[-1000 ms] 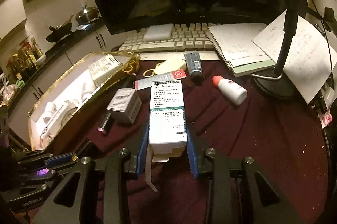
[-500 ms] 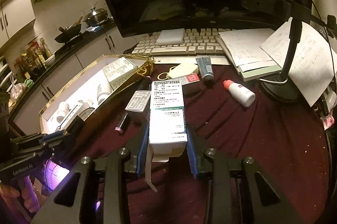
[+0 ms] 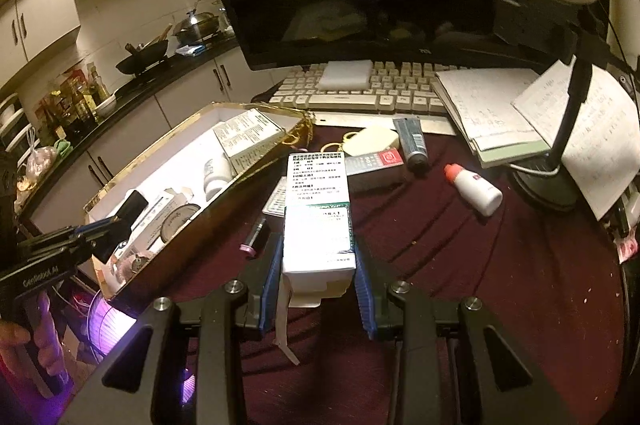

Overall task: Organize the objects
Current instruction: 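Carry the lipstick and medicine box over the tray with both tools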

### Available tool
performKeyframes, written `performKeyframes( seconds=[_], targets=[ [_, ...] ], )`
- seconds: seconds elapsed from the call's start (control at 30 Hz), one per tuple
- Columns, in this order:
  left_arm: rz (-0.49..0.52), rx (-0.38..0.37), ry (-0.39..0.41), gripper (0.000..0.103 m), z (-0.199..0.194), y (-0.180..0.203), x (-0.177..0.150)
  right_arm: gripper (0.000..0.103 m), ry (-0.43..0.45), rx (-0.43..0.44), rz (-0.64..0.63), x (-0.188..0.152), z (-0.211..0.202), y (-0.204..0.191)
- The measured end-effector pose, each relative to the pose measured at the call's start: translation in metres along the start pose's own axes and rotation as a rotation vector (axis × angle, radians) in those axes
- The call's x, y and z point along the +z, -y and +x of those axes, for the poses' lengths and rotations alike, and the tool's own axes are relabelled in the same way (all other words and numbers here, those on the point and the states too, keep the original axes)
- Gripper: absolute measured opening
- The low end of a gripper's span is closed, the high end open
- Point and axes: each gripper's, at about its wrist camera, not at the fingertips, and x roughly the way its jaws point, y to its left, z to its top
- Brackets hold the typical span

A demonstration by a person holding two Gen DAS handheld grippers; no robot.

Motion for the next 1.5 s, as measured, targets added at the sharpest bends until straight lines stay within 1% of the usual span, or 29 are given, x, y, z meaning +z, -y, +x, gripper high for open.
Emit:
performKeyframes(
  seconds=[0.37, 0.63, 0.83, 1.13, 1.23, 1.33, 1.5],
  targets=[
    [-0.038, 0.144, 0.03, 0.017, -0.008, -0.034, 0.004, 0.033, 0.004, 0.029, -0.057, 0.008, 0.003, -0.023],
    [-0.066, 0.221, 0.029, 0.017, -0.006, -0.054, 0.004, 0.033, 0.005, 0.05, -0.109, 0.015, 0.006, -0.045],
    [-0.088, 0.243, 0.015, 0.017, -0.001, -0.069, 0.004, 0.033, -0.001, 0.067, -0.143, 0.017, 0.011, -0.062],
    [-0.14, 0.264, -0.012, 0.017, 0.007, -0.098, 0.008, 0.033, -0.004, 0.072, -0.169, 0.021, 0.017, -0.073],
    [-0.145, 0.252, -0.031, 0.017, 0.013, -0.103, 0.008, 0.033, -0.012, 0.071, -0.173, 0.021, 0.02, -0.075],
    [-0.139, 0.26, -0.044, 0.017, 0.019, -0.104, 0.009, 0.033, -0.023, 0.075, -0.181, 0.023, 0.025, -0.078],
    [-0.165, 0.265, -0.071, 0.017, 0.025, -0.109, 0.01, 0.033, -0.029, 0.104, -0.213, 0.035, 0.032, -0.092]
  ],
)
